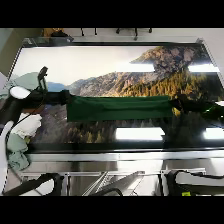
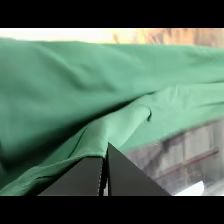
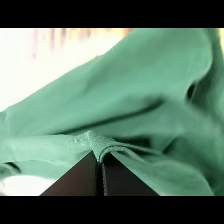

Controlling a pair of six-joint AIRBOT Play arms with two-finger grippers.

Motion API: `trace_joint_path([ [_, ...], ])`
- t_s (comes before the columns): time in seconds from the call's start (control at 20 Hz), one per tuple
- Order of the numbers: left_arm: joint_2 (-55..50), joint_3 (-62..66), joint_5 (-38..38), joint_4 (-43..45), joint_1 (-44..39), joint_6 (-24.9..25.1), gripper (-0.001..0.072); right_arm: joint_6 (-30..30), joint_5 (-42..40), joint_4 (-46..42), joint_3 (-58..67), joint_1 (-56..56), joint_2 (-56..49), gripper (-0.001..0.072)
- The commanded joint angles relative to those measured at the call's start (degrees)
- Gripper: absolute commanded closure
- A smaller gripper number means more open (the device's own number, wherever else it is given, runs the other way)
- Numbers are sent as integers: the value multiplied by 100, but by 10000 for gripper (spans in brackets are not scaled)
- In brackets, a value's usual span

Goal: Fold the shirts.

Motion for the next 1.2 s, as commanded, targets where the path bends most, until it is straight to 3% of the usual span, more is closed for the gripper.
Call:
trace_joint_path([
  [0.0, -1364, 876, 273, 170, -98, 107, 696, -761, -745, 350, 4, 101, -708, 696],
  [0.2, -2225, 1644, 164, 369, -114, 90, 692, -1189, -728, 404, 44, 94, -929, 696],
  [0.25, -2361, 1823, 44, 376, -116, 92, 614, -1193, -549, 361, 166, 79, -925, 672],
  [0.3, -2481, 2013, -94, 374, -116, 92, 194, -1189, -317, 306, 343, 31, -922, 526],
  [0.35, -2566, 2192, -208, 374, -116, 66, 21, -1185, -118, 229, 560, -48, -922, 396],
  [0.45, -2645, 2566, -522, 376, -33, 63, 20, -1032, -9, -127, 1014, -214, -929, 267],
  [0.5, -2640, 2732, -656, 374, -2, 17, 20, -931, -26, -391, 1200, -284, -951, 167],
  [0.65, -2640, 3222, -1185, 369, 68, -114, 20, -601, 20, -1082, 1550, -323, -1257, 65],
  [1.05, -2638, 3510, -1759, 356, -341, -365, 20, -933, 352, -1062, 1550, 291, -2033, 72],
  [1.1, -2638, 3510, -1777, 356, -424, -367, 20, -929, 354, -1054, 1550, 323, -2094, 100],
  [1.15, -2638, 3510, -1781, 356, -538, -382, 21, -929, 354, -1060, 1550, 350, -2118, 293],
])
